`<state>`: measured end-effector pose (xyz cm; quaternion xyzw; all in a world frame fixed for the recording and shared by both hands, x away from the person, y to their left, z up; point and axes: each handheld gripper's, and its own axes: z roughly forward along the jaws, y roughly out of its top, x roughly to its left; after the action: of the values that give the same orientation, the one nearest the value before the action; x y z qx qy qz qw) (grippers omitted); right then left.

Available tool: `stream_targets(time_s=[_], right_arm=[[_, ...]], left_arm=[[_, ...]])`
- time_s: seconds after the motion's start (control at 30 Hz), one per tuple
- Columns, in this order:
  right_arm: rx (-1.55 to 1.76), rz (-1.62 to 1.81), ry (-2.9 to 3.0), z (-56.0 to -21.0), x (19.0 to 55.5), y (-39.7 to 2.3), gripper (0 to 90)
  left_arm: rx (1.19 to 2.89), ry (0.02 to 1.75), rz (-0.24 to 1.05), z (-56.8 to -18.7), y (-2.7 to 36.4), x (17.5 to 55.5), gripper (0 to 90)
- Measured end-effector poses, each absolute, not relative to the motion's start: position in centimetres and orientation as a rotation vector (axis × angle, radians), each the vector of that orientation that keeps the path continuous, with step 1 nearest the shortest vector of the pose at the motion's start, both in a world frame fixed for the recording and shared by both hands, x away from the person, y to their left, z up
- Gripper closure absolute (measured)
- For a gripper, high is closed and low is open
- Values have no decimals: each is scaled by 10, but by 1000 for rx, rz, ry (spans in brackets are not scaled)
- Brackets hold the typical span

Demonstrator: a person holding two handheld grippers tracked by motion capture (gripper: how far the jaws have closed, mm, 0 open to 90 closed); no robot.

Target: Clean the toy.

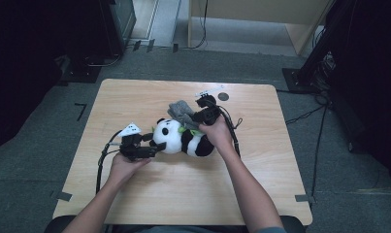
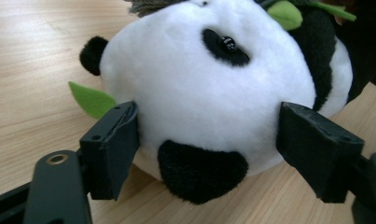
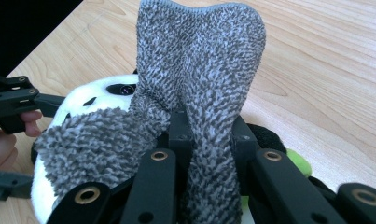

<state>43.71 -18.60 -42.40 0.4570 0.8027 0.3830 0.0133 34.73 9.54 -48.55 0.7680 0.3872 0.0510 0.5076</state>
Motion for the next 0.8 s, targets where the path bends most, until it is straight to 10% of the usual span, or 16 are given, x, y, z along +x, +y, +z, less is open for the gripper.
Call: stream_targets(time_s=[0.4,0.8], right_arm=[[1437,1191,2493,-427,439,-185,776],[1372,1269,2451,-400,429,-178,777]], left_arm=[[1805,905,201,-508,78,356,7],[1858,924,251,-497,79,351,367]])
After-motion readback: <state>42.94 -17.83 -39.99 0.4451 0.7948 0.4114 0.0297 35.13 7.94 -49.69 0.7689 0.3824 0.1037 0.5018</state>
